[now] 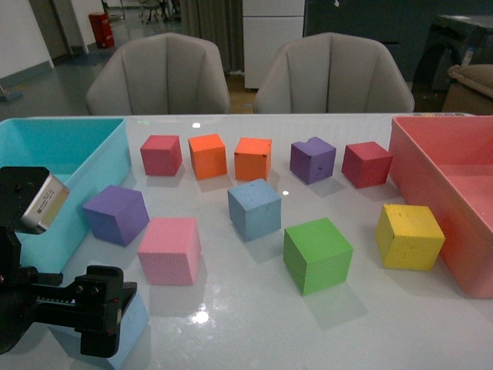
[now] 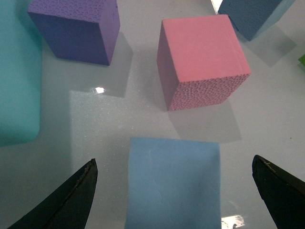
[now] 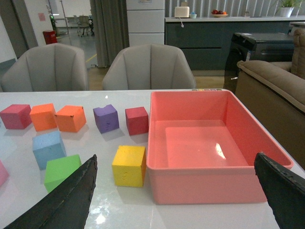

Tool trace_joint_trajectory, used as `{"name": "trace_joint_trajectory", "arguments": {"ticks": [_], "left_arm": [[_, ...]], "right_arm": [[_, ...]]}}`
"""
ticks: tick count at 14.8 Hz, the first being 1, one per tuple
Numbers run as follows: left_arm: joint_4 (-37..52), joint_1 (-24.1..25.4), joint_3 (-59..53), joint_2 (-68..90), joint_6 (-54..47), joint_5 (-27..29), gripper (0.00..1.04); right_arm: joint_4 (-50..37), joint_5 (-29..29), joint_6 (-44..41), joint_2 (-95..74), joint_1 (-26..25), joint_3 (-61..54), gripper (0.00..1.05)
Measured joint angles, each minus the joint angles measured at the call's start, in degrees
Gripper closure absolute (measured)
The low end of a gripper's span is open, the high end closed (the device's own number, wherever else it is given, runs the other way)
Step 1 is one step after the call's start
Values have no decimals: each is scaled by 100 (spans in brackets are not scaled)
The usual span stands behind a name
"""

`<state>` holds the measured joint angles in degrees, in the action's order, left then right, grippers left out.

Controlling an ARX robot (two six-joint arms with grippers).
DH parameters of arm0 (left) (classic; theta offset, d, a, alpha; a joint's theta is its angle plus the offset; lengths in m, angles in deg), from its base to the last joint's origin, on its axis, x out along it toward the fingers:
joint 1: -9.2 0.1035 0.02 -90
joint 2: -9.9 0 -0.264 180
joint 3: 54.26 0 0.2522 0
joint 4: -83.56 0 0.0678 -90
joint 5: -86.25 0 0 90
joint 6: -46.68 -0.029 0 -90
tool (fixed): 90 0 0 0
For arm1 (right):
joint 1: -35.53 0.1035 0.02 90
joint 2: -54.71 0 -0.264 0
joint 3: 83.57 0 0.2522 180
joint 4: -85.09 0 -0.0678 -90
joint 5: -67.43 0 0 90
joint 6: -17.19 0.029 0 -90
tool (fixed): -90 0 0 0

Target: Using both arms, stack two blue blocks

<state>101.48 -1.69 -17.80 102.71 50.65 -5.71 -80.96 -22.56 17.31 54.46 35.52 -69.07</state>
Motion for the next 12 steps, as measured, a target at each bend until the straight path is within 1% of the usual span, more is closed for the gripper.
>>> {"name": "trace_joint_trajectory", "arguments": {"ticks": [3, 9, 12], "left_arm": [[11, 63, 0, 35, -74, 17, 7], [501, 61, -2, 809, -120, -17, 7], [575, 61, -17, 1029, -127, -22, 7]], "right_arm": [[0, 0, 0, 0, 0, 0, 6], [0, 0, 0, 0, 0, 0, 6], [0, 0, 0, 0, 0, -2, 6]]}}
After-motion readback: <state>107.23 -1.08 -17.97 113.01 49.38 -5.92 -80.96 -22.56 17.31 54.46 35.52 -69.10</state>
